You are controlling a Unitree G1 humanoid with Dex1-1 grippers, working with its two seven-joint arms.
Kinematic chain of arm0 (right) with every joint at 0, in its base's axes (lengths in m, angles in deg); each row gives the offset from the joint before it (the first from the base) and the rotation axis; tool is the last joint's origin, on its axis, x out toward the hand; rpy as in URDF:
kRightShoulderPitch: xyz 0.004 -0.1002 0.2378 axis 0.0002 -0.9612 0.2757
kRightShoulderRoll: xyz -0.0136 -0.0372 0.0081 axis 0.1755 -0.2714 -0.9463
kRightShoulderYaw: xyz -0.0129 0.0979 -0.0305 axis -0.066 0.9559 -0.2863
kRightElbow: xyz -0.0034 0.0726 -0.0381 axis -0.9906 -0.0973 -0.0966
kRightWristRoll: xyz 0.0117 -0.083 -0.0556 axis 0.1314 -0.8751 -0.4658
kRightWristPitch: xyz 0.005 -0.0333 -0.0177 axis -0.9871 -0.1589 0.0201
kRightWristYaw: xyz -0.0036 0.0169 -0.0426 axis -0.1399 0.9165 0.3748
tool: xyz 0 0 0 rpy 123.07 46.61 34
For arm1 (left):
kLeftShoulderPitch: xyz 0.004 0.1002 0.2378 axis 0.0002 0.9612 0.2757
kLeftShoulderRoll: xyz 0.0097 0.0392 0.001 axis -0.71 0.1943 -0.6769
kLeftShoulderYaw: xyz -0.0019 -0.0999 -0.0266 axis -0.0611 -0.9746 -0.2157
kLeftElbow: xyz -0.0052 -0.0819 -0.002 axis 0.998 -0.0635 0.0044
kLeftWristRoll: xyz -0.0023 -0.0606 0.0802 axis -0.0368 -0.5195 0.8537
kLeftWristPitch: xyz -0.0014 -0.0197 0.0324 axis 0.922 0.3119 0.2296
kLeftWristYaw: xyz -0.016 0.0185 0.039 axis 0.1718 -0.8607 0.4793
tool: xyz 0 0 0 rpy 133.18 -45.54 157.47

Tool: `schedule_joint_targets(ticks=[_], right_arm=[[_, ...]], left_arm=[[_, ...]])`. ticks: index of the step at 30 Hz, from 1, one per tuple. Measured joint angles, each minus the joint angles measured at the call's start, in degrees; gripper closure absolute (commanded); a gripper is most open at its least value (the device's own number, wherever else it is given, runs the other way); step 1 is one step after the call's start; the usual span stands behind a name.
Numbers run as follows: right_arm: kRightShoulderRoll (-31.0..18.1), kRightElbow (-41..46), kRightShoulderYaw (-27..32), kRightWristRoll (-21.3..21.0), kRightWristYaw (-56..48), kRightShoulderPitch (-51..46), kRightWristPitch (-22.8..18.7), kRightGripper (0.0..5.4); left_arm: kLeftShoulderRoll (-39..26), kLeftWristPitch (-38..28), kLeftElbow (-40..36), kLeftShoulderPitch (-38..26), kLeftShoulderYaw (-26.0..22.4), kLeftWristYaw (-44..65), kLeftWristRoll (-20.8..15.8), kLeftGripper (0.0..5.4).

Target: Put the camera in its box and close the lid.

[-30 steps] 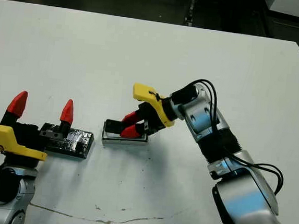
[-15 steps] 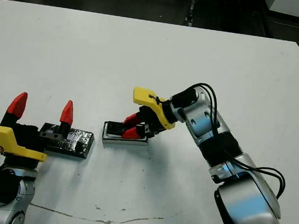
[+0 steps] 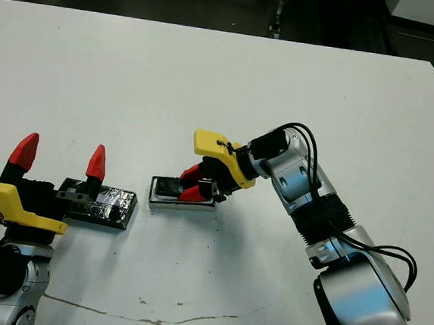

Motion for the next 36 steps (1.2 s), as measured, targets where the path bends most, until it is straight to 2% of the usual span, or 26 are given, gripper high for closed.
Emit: schedule_joint_targets(ticks=[6,14,28,32,36], right_arm=[[-0.2,0.2,-0.6,0.0,-0.6,0.4,-1.6,3.74],[-0.7,-0.4,-1.4,-0.1,-2.3,1.9,-4.7,2.46],[-1.1,-1.9,-2.1,0.0,-4.8,2.1,0.5,0.48],[-1.2,-1.9,-1.1,0.1,-3.7,1.9,0.4,0.01],[-2.8,-0.4,1.4,0.7,-2.6,1.8,-1.5,0.01]], left_arm=[[0.0,0.0,-0.1,0.2,0.1,-0.2,0.3,0.00],[-0.1,0.0,-0.2,0.6,0.1,-0.2,0.0,0.00],[0.0,0.0,-0.4,0.8,0.3,-0.2,0.6,0.00],[0.0,0.0,-0.5,0.8,0.4,-0.2,0.7,0.00],[0.0,0.0,-0.5,1.0,0.3,-0.2,0.7,0.00]])
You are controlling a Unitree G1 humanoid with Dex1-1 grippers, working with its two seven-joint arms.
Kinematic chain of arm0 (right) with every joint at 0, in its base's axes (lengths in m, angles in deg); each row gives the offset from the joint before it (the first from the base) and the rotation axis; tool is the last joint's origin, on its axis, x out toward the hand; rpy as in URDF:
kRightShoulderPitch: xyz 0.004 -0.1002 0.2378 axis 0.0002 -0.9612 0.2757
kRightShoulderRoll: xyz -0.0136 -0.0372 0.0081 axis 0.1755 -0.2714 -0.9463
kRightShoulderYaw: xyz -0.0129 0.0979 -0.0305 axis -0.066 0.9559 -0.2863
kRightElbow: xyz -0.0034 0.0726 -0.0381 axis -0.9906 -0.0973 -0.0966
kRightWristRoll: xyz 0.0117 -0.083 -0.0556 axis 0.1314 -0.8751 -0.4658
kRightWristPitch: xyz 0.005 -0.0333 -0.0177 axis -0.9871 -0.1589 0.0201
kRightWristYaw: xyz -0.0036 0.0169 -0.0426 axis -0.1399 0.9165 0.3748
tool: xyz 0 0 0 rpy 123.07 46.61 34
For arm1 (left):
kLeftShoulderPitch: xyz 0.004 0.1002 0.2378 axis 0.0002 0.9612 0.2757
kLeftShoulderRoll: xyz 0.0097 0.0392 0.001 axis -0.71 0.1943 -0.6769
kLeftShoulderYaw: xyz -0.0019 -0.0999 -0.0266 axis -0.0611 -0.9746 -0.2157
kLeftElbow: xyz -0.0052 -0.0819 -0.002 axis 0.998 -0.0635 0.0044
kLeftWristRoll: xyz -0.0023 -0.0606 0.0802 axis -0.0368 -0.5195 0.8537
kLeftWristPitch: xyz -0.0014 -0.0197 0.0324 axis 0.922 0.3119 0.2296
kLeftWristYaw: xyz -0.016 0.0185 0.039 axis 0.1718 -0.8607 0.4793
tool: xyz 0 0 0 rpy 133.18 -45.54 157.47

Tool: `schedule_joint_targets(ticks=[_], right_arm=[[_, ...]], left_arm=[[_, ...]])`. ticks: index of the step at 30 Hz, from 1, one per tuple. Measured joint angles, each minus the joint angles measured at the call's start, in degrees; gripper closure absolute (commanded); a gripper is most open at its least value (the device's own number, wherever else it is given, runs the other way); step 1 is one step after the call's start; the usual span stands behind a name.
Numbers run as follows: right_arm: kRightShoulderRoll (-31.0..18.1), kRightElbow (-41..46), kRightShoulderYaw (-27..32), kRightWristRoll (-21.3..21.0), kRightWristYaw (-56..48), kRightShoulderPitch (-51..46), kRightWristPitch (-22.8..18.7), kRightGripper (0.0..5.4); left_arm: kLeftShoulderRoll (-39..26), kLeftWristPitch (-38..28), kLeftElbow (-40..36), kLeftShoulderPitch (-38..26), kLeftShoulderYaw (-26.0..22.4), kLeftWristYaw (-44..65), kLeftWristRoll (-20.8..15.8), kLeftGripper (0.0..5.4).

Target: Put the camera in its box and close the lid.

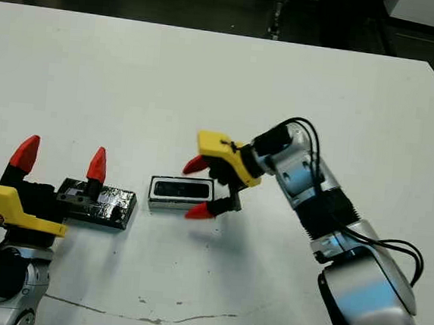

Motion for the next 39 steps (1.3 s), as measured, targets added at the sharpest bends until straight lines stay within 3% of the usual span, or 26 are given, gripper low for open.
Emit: schedule_joint_targets(ticks=[3,9,15,18,23,29,35,39], right_arm=[[-0.7,2.3,2.2,1.9,0.0,-0.1,-0.9,0.01],[-4.7,11.4,8.4,7.0,1.7,-2.1,-9.7,0.01],[-7.8,19.1,15.7,13.5,5.5,-8.0,-15.0,0.01],[-8.5,23.4,20.9,16.9,9.8,-11.8,-16.6,0.34],[-6.2,30.3,31.2,21.8,22.7,-22.8,-16.7,1.10],[-0.2,39.7,37.8,24.7,37.8,-36.8,-16.2,2.08],[4.9,45.7,40.2,25.9,46.2,-47.7,-10.1,3.08],[9.7,50.4,39.2,23.6,53.2,-55.3,-4.5,3.72]], left_arm=[[0.0,0.0,0.0,0.0,0.0,0.0,0.0,0.00],[0.1,0.0,-0.2,0.2,0.1,-0.1,0.1,0.00],[0.1,0.0,-0.2,0.1,0.2,-0.1,0.0,0.00],[0.1,0.0,-0.2,0.1,0.2,-0.1,0.0,0.00],[0.0,0.0,-0.3,-0.2,0.0,0.0,0.0,0.00],[-0.6,0.6,-0.4,-0.7,-0.9,0.8,-1.3,0.00],[-2.7,1.9,-0.9,-1.9,-2.4,2.6,-2.6,0.00],[-4.7,1.9,-1.1,-2.3,-4.1,4.3,-3.8,0.00]])
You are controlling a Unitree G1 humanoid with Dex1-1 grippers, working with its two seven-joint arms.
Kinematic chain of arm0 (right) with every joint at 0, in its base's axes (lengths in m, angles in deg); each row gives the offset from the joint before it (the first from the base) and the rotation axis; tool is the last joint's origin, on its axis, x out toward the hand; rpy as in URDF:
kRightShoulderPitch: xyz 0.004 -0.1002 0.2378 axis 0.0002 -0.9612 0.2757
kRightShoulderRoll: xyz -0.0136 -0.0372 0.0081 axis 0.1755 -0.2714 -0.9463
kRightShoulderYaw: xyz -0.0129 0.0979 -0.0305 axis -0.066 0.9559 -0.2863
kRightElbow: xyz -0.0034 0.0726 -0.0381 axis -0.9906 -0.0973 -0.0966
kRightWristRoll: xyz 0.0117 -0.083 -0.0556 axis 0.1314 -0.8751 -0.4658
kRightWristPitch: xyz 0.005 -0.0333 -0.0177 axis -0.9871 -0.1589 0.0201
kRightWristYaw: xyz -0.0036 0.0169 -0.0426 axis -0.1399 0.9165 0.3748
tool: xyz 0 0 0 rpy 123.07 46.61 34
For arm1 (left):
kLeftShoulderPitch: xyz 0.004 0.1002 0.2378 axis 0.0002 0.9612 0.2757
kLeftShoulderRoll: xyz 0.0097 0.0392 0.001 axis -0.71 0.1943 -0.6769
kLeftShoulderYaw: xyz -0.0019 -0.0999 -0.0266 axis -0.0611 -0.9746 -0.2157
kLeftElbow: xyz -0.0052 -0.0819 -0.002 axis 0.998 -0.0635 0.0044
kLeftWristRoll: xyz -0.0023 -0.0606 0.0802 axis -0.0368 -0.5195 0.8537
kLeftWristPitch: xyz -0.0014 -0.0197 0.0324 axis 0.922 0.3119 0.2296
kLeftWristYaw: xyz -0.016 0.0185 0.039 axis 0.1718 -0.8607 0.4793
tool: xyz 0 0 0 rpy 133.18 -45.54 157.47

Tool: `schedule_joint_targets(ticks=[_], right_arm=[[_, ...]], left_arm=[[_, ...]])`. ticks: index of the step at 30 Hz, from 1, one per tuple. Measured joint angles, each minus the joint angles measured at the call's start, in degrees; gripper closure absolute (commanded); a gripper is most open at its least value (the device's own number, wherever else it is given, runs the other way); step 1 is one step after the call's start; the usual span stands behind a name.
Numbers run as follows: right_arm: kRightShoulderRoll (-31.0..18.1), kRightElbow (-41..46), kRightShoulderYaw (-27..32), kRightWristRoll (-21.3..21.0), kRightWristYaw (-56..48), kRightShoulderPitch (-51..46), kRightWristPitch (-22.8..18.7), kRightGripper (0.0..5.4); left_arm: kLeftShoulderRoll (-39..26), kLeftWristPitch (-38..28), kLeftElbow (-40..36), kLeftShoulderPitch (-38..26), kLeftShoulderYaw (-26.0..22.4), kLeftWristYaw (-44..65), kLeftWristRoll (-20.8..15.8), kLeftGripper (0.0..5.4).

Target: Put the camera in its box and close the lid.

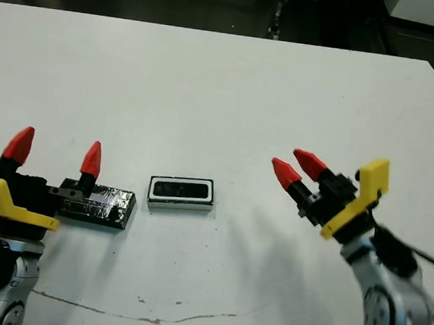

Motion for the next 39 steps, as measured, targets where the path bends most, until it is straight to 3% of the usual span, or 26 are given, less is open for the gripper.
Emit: schedule_joint_targets(ticks=[5,10,17,21,26,30,34,39], right_arm=[[3.9,1.1,-2.0,-2.1,4.1,-5.8,6.2,4.51],[6.2,-1.1,-3.5,-2.7,5.9,-7.2,11.1,5.34],[6.5,-2.9,-5.0,-3.5,7.4,-7.3,13.5,5.39],[6.5,-3.4,-5.2,-3.5,8.0,-7.4,14.0,5.39],[6.5,-3.5,-5.4,-3.8,8.7,-7.5,14.5,5.39],[6.5,-3.5,-5.4,-3.9,9.0,-7.5,14.8,5.39],[6.5,-3.5,-5.4,-3.8,9.8,-7.6,14.8,5.39],[6.4,-3.3,-5.4,-3.7,10.5,-7.6,14.8,5.39]], left_arm=[[-6.9,2.4,-0.4,-1.8,-3.3,6.2,-3.6,0.00],[-16.9,6.1,-0.1,-5.6,-7.1,16.6,-10.3,0.00],[-33.0,12.7,3.6,-12.9,-10.0,31.8,-15.1,0.00],[-43.5,16.1,10.8,-21.8,-8.7,45.9,-17.7,0.00],[-50.8,15.1,21.5,-33.8,-0.5,64.4,-16.4,0.00],[-51.9,10.5,26.2,-40.4,6.1,73.7,-11.9,0.00],[-51.6,8.3,27.7,-44.2,9.9,77.8,-9.7,0.00],[-48.5,4.8,30.1,-44.6,11.6,80.4,-9.7,0.00]])
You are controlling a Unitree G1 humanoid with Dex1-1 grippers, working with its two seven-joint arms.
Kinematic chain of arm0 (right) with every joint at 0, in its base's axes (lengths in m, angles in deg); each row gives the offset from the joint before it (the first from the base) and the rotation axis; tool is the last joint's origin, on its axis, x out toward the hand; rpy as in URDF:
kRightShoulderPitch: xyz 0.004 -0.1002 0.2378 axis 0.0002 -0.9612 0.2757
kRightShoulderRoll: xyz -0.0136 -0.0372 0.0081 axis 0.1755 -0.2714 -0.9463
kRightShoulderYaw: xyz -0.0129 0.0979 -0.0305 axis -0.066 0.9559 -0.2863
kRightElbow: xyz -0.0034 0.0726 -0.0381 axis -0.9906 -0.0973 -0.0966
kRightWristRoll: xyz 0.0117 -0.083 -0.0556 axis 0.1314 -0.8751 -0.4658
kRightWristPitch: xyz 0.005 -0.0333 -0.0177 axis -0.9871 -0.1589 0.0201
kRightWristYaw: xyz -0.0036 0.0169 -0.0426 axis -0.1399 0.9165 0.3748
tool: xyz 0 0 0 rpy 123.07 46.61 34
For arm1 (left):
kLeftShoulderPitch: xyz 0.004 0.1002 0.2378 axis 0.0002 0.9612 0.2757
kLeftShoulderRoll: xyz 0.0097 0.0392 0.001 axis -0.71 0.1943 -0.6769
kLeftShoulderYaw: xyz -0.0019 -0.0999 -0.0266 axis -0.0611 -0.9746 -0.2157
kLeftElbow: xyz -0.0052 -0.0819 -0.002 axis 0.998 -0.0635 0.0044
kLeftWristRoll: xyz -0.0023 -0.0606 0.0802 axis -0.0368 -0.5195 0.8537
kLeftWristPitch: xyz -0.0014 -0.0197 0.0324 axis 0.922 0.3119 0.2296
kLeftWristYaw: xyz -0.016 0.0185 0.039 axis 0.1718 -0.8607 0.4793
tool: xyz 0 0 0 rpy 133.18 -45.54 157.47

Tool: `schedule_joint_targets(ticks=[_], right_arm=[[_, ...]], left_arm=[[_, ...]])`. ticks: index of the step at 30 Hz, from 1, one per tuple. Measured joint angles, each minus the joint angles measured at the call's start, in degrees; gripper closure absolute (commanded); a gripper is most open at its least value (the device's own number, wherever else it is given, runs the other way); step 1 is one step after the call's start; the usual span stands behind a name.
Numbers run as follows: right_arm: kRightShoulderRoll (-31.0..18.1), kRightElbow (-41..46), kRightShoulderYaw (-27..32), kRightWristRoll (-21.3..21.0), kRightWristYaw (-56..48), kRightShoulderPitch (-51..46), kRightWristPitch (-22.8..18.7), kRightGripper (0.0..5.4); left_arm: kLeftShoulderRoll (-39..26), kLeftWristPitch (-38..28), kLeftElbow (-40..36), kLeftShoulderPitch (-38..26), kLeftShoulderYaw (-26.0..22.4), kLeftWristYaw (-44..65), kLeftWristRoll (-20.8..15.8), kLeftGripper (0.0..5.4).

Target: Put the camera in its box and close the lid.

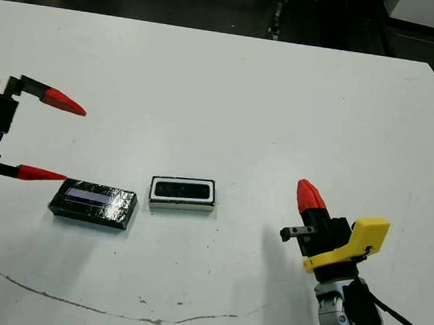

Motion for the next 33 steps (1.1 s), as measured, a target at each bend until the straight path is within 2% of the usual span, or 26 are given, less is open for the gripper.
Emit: schedule_joint_targets(ticks=[12,19,25,33], right_arm=[[-0.1,0.1,-0.3,0.4,0.1,0.0,0.0,5.39],[-0.1,0.0,-0.4,0.9,0.0,0.0,0.0,5.39],[-0.2,-0.1,-0.6,0.8,0.0,0.0,0.0,5.39],[-0.2,-0.2,-0.7,0.8,0.0,0.0,0.0,5.39]], left_arm=[[5.9,1.8,5.1,2.8,2.4,4.7,-3.5,0.00],[5.9,1.7,5.2,3.7,3.9,4.7,-3.5,0.00],[5.6,6.4,6.7,3.4,7.2,4.7,-6.5,0.00],[5.2,8.3,6.3,1.9,9.7,4.7,-3.2,0.00]])
